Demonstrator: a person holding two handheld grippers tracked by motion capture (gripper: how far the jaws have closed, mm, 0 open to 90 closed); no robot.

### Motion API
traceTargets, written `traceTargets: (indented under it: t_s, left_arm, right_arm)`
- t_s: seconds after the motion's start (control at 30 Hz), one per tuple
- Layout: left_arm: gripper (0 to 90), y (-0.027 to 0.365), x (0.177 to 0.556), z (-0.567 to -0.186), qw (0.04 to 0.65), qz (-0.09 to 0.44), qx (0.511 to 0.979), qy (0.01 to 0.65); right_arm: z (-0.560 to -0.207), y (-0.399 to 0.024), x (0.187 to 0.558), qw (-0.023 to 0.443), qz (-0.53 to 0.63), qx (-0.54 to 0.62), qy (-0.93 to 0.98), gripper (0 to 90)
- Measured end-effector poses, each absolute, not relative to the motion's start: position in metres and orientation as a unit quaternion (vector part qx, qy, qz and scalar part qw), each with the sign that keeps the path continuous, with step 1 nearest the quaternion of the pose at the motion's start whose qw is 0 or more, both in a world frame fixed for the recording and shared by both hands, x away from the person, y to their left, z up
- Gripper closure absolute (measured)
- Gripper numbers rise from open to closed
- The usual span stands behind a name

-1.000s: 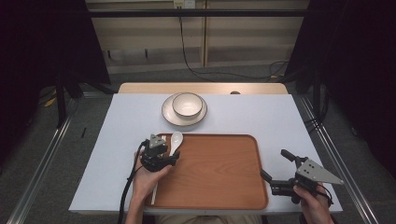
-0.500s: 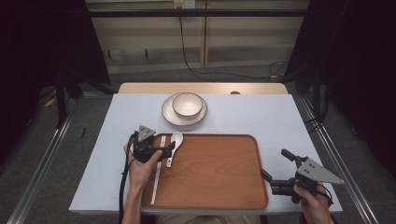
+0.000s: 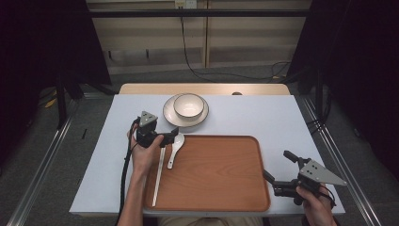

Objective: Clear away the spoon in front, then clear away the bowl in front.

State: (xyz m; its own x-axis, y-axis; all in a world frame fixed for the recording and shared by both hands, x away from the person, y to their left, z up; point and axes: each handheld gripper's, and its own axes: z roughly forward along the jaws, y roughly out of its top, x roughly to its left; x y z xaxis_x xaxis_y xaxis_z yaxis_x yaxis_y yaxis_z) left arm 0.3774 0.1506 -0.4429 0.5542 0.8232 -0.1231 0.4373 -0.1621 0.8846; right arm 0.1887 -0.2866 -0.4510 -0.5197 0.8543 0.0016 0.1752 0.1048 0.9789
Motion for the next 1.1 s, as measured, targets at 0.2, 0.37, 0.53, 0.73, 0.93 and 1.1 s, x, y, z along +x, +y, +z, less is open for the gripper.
traceTargets:
  t_s: [0.2, 0.37, 0.53, 0.73, 0.93, 1.1]
  left_arm:
    - [3.4, 0.15, 0.388, -0.438, 0.487, 0.204, 0.733, 0.429]
    - [2.6, 0.153, 0.398, -0.434, 0.489, 0.205, 0.73, 0.431]
    - [2.8, 0.153, 0.415, -0.437, 0.474, 0.204, 0.738, 0.436]
    - [3.0, 0.152, 0.429, -0.431, 0.473, 0.206, 0.738, 0.436]
    - [3.9, 0.144, 0.443, -0.421, 0.472, 0.202, 0.744, 0.428]
    - [3.3, 0.138, 0.455, -0.42, 0.467, 0.206, 0.746, 0.427]
  right_arm:
    - [-0.451, -0.286, 0.189, 0.308, 0.552, 0.376, 0.678, 0.5]
    - [-0.45, -0.287, 0.188, 0.307, 0.55, 0.38, 0.678, 0.5]
    - [-0.451, -0.286, 0.19, 0.306, 0.55, 0.381, 0.677, 0.6]
    - [-0.452, -0.285, 0.192, 0.303, 0.551, 0.379, 0.678, 0.6]
    - [-0.452, -0.285, 0.192, 0.303, 0.553, 0.378, 0.678, 0.6]
    - [-0.451, -0.285, 0.191, 0.303, 0.554, 0.378, 0.677, 0.6]
